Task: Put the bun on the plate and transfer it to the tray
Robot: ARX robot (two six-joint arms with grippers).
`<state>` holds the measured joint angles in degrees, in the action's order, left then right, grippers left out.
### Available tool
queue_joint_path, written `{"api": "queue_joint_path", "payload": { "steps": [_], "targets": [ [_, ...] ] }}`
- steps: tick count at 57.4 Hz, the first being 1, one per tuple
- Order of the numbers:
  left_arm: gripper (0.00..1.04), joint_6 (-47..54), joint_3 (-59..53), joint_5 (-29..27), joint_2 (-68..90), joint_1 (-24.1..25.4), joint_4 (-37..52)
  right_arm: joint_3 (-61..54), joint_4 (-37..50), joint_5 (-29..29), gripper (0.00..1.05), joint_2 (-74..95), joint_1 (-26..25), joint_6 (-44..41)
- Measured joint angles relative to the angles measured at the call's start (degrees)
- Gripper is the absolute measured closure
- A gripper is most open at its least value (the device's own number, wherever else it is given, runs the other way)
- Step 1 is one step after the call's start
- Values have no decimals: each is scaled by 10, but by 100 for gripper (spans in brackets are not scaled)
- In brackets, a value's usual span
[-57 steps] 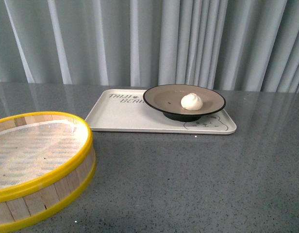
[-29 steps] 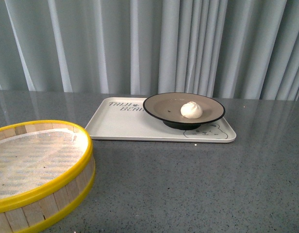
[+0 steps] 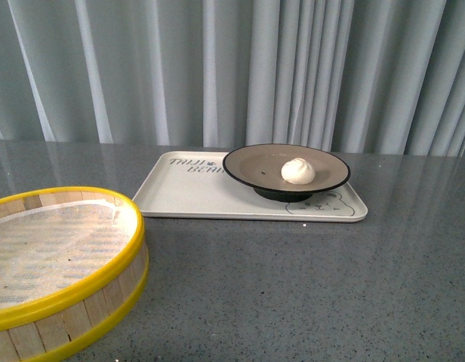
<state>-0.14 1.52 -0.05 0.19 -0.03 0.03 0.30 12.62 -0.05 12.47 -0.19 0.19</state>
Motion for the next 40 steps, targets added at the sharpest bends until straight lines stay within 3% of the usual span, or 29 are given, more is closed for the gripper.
{"api": "queue_joint_path", "payload": {
  "steps": [8,14,28,40],
  "targets": [
    [7,0,0,0,0,0,0,0,-24,0,103,-25,0,0],
    [7,0,0,0,0,0,0,0,-120,0,103,-100,0,0],
    [7,0,0,0,0,0,0,0,-125,0,103,-122,0,0],
    [7,0,0,0,0,0,0,0,-126,0,59,-122,0,-1]
  ]
}}
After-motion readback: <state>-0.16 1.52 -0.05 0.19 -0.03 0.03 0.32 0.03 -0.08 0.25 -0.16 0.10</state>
